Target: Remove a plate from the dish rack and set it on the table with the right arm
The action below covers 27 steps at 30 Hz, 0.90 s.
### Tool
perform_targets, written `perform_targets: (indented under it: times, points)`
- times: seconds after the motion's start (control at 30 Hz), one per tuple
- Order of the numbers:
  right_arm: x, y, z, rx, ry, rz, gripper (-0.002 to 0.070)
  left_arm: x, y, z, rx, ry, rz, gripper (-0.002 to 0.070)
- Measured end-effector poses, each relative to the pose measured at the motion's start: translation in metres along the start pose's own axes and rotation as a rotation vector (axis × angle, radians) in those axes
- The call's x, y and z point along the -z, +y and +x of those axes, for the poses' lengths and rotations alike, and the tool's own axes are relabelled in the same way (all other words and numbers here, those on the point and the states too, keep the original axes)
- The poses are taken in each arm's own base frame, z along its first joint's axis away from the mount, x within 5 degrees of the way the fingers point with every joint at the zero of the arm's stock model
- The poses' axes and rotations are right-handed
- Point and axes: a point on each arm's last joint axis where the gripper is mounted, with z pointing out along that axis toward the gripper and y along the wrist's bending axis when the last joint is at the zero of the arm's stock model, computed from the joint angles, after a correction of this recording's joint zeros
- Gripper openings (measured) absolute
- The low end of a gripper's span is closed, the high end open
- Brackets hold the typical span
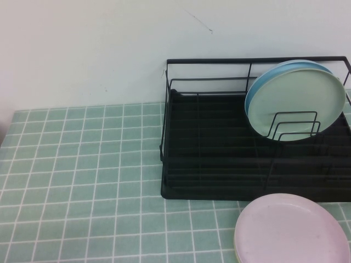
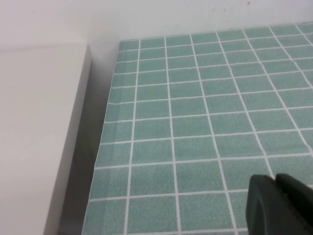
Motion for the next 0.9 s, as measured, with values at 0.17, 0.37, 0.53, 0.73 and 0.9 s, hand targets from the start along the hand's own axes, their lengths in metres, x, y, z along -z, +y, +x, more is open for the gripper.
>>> perform_targets:
  times: [0.17, 0.37, 0.53, 0.73, 0.9]
  points:
    - [-0.023, 0.009, 0.049, -0.014, -0.148, 0.108, -0.0001, 0.000, 0.000, 0.000, 0.000, 0.000, 0.000, -0.0003]
    - [-0.043, 0.016, 0.084, -0.065, -0.305, 0.176, -0.0001, 0.000, 0.000, 0.000, 0.000, 0.000, 0.000, -0.0003]
    - [-0.044, 0.020, 0.094, -0.082, -0.241, 0.151, -0.0001, 0.000, 0.000, 0.000, 0.000, 0.000, 0.000, -0.0003]
    - [-0.045, 0.022, 0.101, -0.100, -0.161, 0.131, -0.0001, 0.000, 0.000, 0.000, 0.000, 0.000, 0.000, -0.0003]
    - [-0.045, 0.022, 0.101, -0.101, -0.159, 0.130, -0.0001, 0.000, 0.000, 0.000, 0.000, 0.000, 0.000, -0.0003]
